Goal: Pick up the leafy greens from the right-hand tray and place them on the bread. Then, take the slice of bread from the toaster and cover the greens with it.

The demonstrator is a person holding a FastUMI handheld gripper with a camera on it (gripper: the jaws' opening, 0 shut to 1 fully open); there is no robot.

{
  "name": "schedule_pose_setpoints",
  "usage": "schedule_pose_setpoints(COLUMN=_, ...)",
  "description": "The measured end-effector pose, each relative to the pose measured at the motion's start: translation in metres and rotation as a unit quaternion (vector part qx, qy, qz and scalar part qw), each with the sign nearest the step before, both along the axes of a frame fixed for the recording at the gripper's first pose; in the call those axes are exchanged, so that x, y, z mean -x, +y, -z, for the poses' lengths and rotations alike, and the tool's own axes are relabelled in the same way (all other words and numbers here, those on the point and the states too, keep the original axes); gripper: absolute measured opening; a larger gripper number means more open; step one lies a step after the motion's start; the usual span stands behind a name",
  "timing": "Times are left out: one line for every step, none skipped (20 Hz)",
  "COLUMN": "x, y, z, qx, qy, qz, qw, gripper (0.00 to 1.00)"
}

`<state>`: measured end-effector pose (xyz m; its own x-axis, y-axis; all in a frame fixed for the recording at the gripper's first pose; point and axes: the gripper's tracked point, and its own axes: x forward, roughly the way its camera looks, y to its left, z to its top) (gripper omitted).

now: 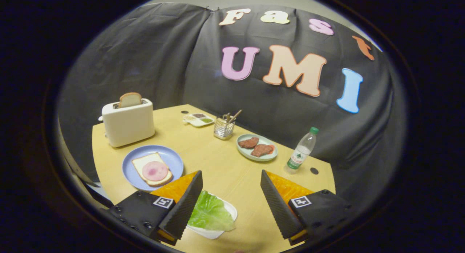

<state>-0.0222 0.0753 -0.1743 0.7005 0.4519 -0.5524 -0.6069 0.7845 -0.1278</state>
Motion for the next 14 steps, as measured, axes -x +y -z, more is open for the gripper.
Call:
schedule_pose_setpoints(x=0.004, y=0.003, z=0.012, qx=0.013, qy=0.015, qz=-0.014, qw=1.0, gripper=1.0)
schedule_pose_setpoints(x=0.007, y=0.004, z=0.022, qx=0.026, qy=0.027, qz=-0.026, qw=0.999, gripper=1.0)
schedule_pose_setpoints(x=0.012, y=0.006, z=0.033, qx=0.035, qy=0.044, qz=-0.039, qw=0.998, gripper=1.0)
schedule_pose_setpoints(x=0.017, y=0.007, z=0.046, qx=0.042, qy=0.061, qz=-0.045, qw=0.996, gripper=1.0)
schedule_pose_setpoints(x=0.02, y=0.006, z=0.058, qx=0.048, qy=0.072, qz=-0.05, qw=0.995, gripper=1.0)
schedule_pose_setpoints(x=0.022, y=0.005, z=0.065, qx=0.055, qy=0.079, qz=-0.053, qw=0.994, gripper=0.99)
schedule_pose_setpoints(x=0.025, y=0.003, z=0.072, qx=0.063, qy=0.086, qz=-0.054, qw=0.993, gripper=0.99)
schedule_pose_setpoints(x=0.029, y=0.002, z=0.079, qx=0.069, qy=0.093, qz=-0.056, qw=0.992, gripper=0.99)
schedule_pose_setpoints(x=0.031, y=0.002, z=0.086, qx=0.075, qy=0.099, qz=-0.059, qw=0.99, gripper=0.99)
schedule_pose_setpoints(x=0.033, y=0.002, z=0.091, qx=0.082, qy=0.104, qz=-0.063, qw=0.989, gripper=0.99)
schedule_pose_setpoints(x=0.034, y=0.002, z=0.097, qx=0.088, qy=0.108, qz=-0.066, qw=0.988, gripper=0.99)
schedule_pose_setpoints(x=0.036, y=0.002, z=0.103, qx=0.093, qy=0.114, qz=-0.069, qw=0.987, gripper=0.99)
schedule_pose_setpoints(x=0.037, y=0.002, z=0.106, qx=0.096, qy=0.12, qz=-0.071, qw=0.986, gripper=0.99)
schedule_pose_setpoints(x=0.038, y=0.002, z=0.112, qx=0.098, qy=0.128, qz=-0.073, qw=0.984, gripper=0.99)
